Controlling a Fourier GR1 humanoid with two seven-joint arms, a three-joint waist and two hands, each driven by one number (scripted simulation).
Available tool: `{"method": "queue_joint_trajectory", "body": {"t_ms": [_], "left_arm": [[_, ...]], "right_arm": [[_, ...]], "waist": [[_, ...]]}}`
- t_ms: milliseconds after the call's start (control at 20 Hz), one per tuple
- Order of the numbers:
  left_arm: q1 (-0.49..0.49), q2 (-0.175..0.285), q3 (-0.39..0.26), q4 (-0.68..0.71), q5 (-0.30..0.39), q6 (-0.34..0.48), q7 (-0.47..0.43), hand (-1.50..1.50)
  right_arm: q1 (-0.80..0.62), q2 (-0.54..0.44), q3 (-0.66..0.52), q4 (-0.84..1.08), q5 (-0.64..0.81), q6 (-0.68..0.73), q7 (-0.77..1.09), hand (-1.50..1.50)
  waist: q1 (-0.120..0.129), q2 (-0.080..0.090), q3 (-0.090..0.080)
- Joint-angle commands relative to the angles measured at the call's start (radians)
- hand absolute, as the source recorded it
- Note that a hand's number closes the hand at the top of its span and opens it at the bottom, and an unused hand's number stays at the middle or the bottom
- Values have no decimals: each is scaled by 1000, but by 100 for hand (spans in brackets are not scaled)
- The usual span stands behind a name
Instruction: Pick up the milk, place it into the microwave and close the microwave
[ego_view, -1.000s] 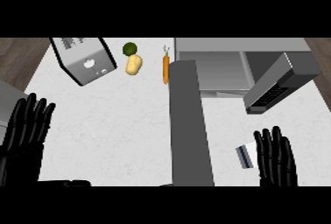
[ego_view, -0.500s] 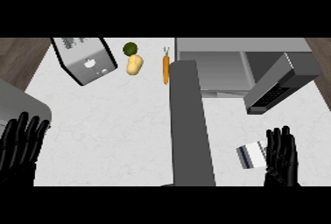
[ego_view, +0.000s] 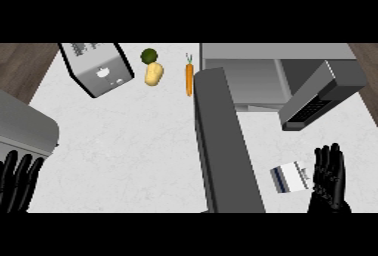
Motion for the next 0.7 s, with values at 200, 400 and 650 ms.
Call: {"method": "queue_joint_trajectory", "body": {"t_ms": [200, 400, 650], "left_arm": [[28, 5, 20, 8, -4, -32, -33, -150], [58, -34, -108, 23, -94, 29, -78, -150], [62, -12, -13, 20, -5, -51, -56, -150]], "right_arm": [[-107, 25, -81, 211, -42, -65, -82, -150], [-84, -52, -210, 249, -114, 21, -124, -150], [-70, -34, -265, 390, -189, 83, -283, -150]], "waist": [[2, 3, 0], [0, 3, 0], [-1, 2, 0]]}}
